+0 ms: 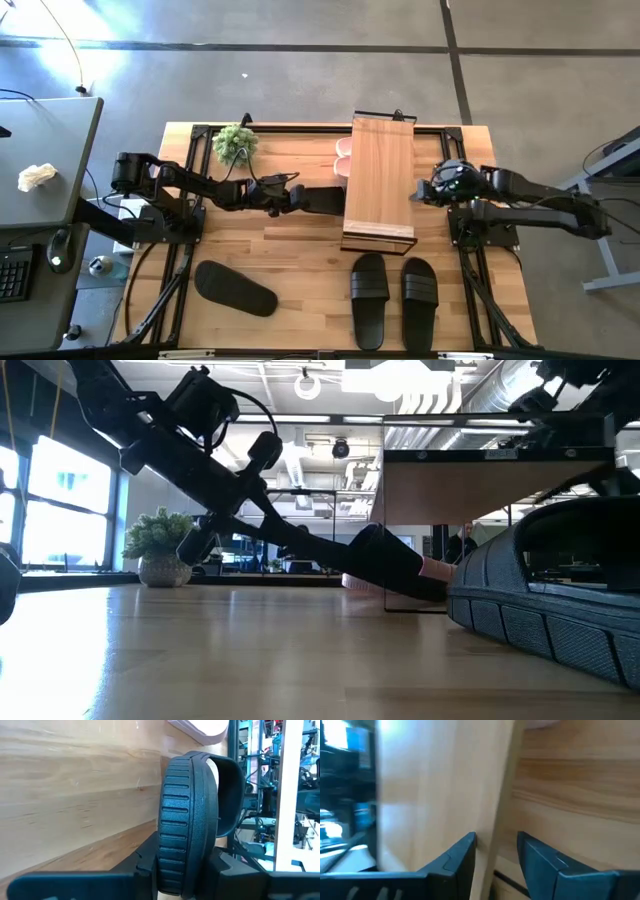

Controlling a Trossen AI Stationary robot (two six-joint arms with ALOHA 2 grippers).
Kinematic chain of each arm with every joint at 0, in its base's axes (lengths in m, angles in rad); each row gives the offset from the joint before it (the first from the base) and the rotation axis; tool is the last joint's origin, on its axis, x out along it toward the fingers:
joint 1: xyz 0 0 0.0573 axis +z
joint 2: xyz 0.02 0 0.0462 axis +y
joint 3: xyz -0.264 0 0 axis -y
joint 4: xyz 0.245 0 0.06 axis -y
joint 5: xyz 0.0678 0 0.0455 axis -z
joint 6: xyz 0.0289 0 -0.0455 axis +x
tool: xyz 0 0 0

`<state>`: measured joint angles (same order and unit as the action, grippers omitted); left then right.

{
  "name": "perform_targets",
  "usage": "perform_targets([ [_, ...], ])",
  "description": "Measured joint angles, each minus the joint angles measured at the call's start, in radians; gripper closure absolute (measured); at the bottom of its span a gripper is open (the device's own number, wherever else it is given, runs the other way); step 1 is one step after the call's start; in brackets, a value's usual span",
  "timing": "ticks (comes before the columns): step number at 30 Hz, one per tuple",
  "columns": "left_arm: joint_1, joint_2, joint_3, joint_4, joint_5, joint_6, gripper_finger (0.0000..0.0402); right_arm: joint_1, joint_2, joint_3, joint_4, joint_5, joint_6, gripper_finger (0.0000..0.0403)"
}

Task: Pick and place slides into the shelf
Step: Put the black slipper under the shelf

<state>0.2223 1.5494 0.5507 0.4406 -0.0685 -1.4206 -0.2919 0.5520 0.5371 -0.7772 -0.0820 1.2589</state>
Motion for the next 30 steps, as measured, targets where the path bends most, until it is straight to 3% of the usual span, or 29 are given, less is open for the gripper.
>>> perform_targets([
  [6, 0.000, 0.000, 0.000, -0.007, -0.002, 0.000, 0.0346, -0.036, 0.001, -0.114, 0.257, -0.041, 0.010, 0.0270],
  [13, 0.001, 0.038, 0.015, -0.018, -0.040, 0.000, 0.0331, -0.049, 0.002, -0.116, 0.265, -0.027, -0.022, 0.0270],
  [21, 0.051, 0.177, 0.119, 0.027, 0.045, 0.027, 0.0340, -0.049, 0.002, -0.116, 0.273, -0.052, -0.053, 0.0270],
  [30, 0.124, 0.225, 0.255, -0.022, 0.098, 0.088, 0.0342, -0.048, 0.005, -0.118, 0.325, -0.058, -0.065, 0.0270],
])
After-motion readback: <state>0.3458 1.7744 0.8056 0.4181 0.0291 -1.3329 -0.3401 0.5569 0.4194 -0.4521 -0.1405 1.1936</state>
